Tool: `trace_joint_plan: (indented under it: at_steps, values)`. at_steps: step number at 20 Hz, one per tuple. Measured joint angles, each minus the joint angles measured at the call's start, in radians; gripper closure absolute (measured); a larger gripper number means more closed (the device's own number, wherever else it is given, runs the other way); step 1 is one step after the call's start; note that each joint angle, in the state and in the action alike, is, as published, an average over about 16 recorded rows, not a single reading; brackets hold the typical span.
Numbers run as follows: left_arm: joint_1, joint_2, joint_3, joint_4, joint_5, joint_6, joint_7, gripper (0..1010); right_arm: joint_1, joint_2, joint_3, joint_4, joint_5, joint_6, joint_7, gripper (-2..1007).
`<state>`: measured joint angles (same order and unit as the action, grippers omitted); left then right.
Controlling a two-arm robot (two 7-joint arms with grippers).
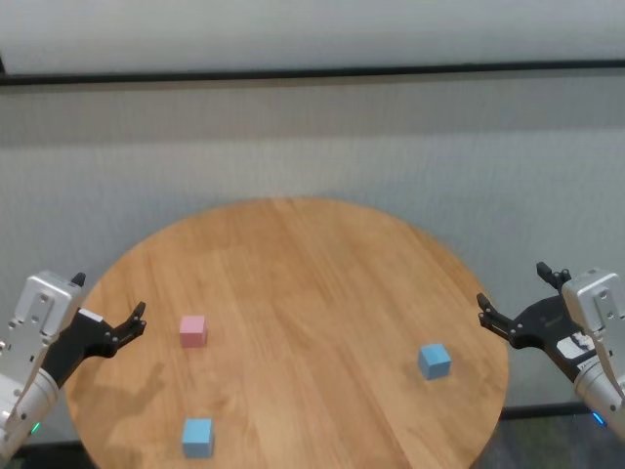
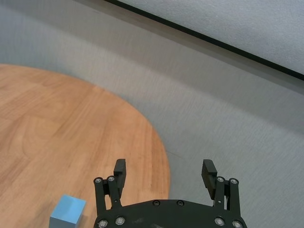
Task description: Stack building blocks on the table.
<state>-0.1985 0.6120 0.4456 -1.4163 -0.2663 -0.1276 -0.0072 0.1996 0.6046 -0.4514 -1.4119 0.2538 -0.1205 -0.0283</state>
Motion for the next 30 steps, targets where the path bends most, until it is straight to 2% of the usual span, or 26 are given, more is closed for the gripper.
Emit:
trace_joint_plan:
  at_steps: [3, 7, 16, 21, 26, 30]
  values:
    - [0.0, 0.013, -0.007, -0.003, -0.018, -0.01, -0.043, 8, 0.0, 0.0, 0.0, 0.0, 0.0, 0.0, 0.0, 0]
    - [0.004, 0.041, -0.023, -0.011, -0.053, -0.03, -0.125, 8, 0.0, 0.0, 0.0, 0.0, 0.0, 0.0, 0.0, 1]
    - [0.034, 0.138, -0.07, -0.041, -0.174, -0.092, -0.374, 8, 0.0, 0.0, 0.0, 0.0, 0.0, 0.0, 0.0, 1]
    - [0.059, 0.178, -0.08, -0.06, -0.228, -0.127, -0.502, 8, 0.0, 0.0, 0.0, 0.0, 0.0, 0.0, 0.0, 0]
    - [0.073, 0.193, -0.067, -0.064, -0.256, -0.153, -0.612, 8, 0.0, 0.0, 0.0, 0.0, 0.0, 0.0, 0.0, 0]
    - [0.07, 0.185, -0.043, -0.051, -0.256, -0.166, -0.682, 8, 0.0, 0.0, 0.0, 0.0, 0.0, 0.0, 0.0, 1]
